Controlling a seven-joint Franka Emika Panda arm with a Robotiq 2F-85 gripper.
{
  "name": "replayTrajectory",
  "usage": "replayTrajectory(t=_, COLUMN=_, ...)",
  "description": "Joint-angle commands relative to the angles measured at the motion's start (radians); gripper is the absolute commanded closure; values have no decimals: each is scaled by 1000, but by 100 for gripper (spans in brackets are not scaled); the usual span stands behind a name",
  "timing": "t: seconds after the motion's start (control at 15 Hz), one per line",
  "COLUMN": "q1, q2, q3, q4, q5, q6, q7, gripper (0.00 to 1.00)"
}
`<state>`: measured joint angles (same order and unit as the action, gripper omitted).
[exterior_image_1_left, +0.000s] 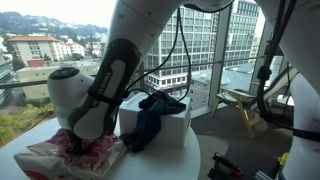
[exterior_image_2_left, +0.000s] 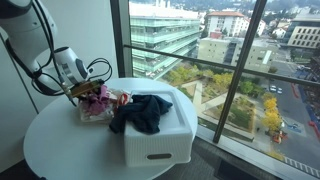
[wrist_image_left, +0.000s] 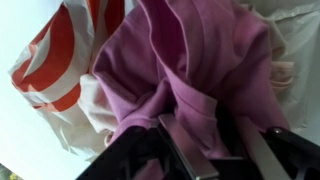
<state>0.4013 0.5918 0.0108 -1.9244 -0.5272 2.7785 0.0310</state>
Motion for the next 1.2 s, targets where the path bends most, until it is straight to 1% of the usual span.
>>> replayTrajectory(t=0.0, q1=-29, q2=-124, q3=12, q4=-37, q5=45, q6=-103, q7=-31, gripper=19)
replayTrajectory(t=0.13, q1=-62, q2=-179, q3=36, q4=-33, q5=91, q6=-182, q7=-45, gripper=6)
replayTrajectory(t=0.2, q1=-72, q2=-205, q3=36, q4=-32, q5=103, q6=-216, q7=-40, gripper=1)
replayTrajectory(t=0.33, q1=-79, q2=-250, q3=20, q4=-24, q5=95, q6=-283, q7=-2, gripper=0)
replayTrajectory(t=0.4, q1=-62, q2=-272, q3=-16, q4=-17, q5=33, q6=-322, q7=65, gripper=0)
replayTrajectory(t=0.47, q1=-61, q2=-297, q3=-35, q4=-17, q5=-10, q6=-365, q7=107, gripper=0)
replayTrajectory(t=0.67, q1=-85, q2=-379, q3=-67, q4=-52, q5=-142, q6=-465, q7=237, gripper=0)
replayTrajectory(t=0.8, q1=-115, q2=-428, q3=-71, q4=-82, q5=-234, q6=-536, q7=323, gripper=0)
replayTrajectory(t=0.93, q1=-153, q2=-475, q3=-63, q4=-114, q5=-291, q6=-605, q7=412, gripper=0)
replayTrajectory(t=1.13, q1=-212, q2=-521, q3=-49, q4=-165, q5=-282, q6=-696, q7=524, gripper=0)
